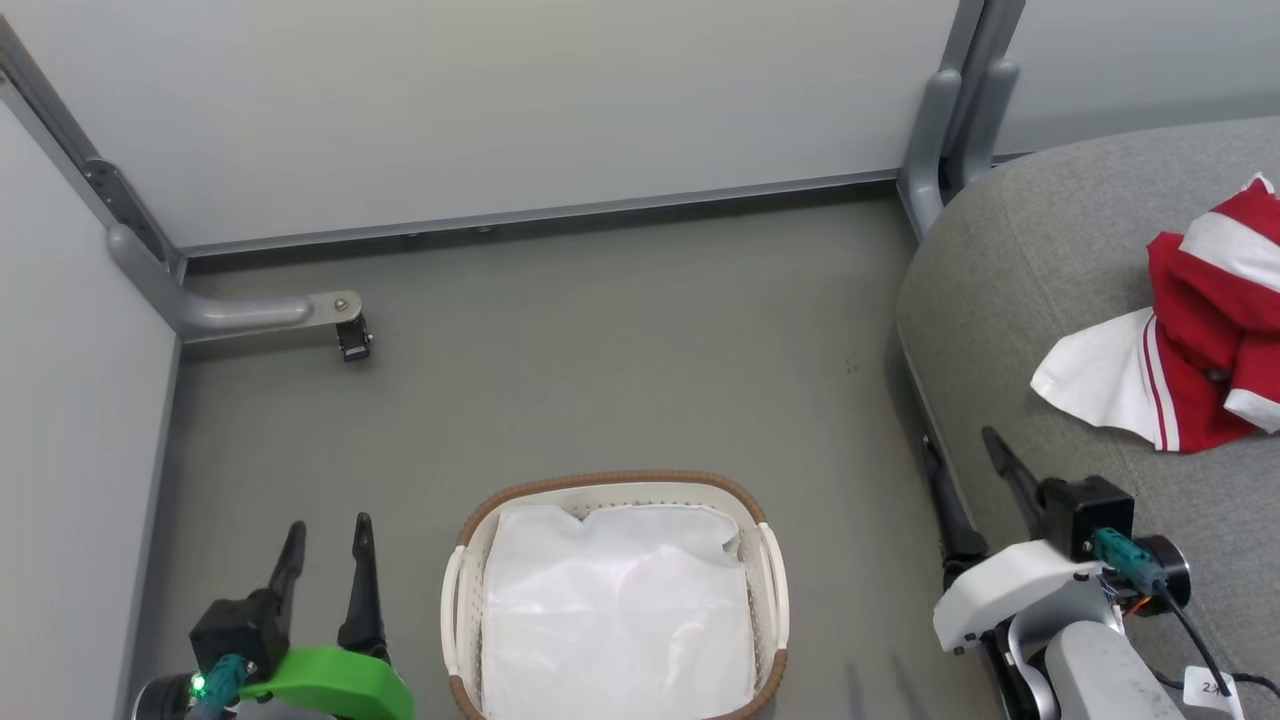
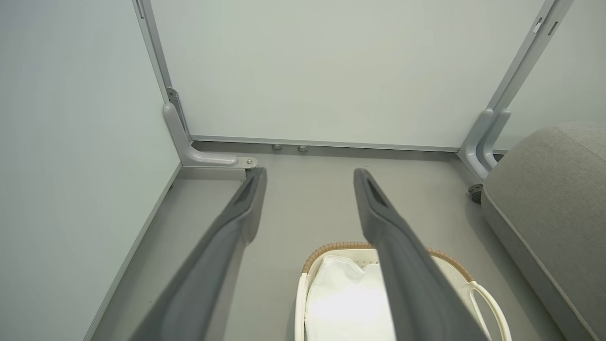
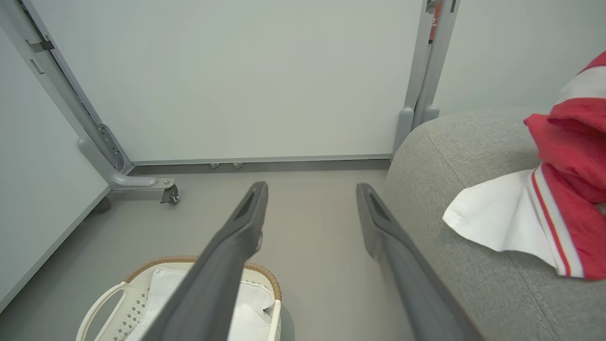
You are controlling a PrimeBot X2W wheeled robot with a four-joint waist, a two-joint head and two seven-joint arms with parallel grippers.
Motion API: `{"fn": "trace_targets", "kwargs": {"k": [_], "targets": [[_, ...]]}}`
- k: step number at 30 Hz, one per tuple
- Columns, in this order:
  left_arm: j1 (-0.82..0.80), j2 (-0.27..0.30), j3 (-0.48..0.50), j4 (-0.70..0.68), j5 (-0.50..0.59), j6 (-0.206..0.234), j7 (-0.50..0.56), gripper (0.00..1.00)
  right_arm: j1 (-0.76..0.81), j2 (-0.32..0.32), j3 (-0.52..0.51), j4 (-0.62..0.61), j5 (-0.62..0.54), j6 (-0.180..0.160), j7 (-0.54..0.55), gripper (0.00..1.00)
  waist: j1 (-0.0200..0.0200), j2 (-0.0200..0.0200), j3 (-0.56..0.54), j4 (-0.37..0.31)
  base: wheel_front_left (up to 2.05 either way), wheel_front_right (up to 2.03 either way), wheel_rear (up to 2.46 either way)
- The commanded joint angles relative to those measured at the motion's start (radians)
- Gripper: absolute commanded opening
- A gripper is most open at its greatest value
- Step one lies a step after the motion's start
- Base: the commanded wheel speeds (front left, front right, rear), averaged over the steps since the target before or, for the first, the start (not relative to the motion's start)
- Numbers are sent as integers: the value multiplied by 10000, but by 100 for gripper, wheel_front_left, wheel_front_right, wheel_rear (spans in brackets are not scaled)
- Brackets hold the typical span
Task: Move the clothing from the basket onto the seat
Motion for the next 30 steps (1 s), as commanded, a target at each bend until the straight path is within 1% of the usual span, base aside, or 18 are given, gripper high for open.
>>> {"fn": "trace_targets", "kwargs": {"k": [1, 3, 15, 30], "targets": [[15, -11, 5, 64, -9, 0, 5, 0, 26, 15, -1, 66, 11, 0, 6, 0, 0, 0, -4, 1, 0, 0, 0], [39, -33, 9, 269, -16, 0, 11, 0, 155, 52, 10, 233, 20, 0, 9, 0, 0, 0, -8, 2, 0, 0, 0], [-100, -23, 246, 54, -2299, -37, 650, 0, 264, 37, -293, -81, 2373, -1, 641, 0, 0, 0, -74, 13, 0, 0, 0], [-203, -12, 430, -238, -4687, -75, 1262, 0, 423, 20, -565, -452, 4827, -2, 1259, 0, 0, 0, -154, 27, 0, 0, 0]]}}
